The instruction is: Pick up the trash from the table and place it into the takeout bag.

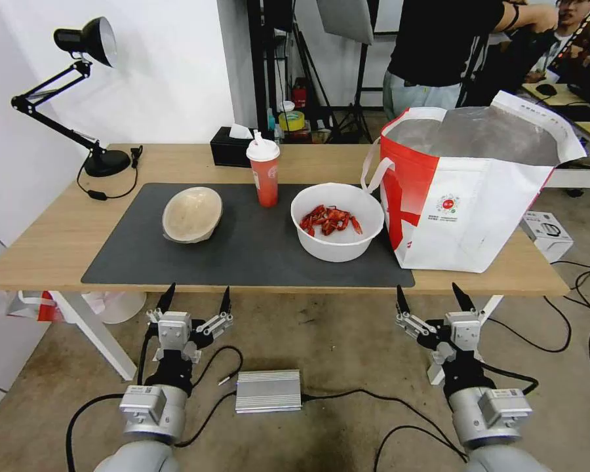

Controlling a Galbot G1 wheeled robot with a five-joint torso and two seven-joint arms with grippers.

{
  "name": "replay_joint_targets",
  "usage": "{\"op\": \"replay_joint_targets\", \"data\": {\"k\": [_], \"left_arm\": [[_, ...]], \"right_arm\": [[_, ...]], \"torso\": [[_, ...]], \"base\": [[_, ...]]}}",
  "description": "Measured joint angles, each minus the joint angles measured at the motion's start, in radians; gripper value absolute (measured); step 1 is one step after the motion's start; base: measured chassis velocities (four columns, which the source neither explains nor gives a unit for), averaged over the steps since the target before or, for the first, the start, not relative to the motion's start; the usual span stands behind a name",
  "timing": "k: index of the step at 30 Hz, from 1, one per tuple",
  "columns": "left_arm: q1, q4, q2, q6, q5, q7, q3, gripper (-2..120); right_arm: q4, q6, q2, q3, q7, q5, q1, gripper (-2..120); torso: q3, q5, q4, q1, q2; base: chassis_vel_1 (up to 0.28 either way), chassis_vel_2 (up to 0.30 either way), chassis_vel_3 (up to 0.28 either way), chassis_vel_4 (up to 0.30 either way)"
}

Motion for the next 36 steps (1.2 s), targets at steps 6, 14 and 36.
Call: {"op": "replay_joint_targets", "data": {"k": [6,14,36], "left_arm": [[0.0,0.0,0.0,0.0,0.0,0.0,0.0,100],[0.0,0.0,0.0,0.0,0.0,0.0,0.0,100],[0.053,-0.09,-0.022,0.31,-0.125,-0.053,-0.032,97]], "right_arm": [[0.0,0.0,0.0,0.0,0.0,0.0,0.0,100],[0.0,0.0,0.0,0.0,0.0,0.0,0.0,100],[0.0,-0.028,0.0,-0.013,0.0,0.0,-0.001,100]], "torso": [[0.0,0.0,0.0,0.0,0.0],[0.0,0.0,0.0,0.0,0.0],[0.0,-0.0001,0.0,0.0,0.0]], "base": [[0.0,0.0,0.0,0.0],[0.0,0.0,0.0,0.0],[0.0,0.0,0.0,0.0]]}}
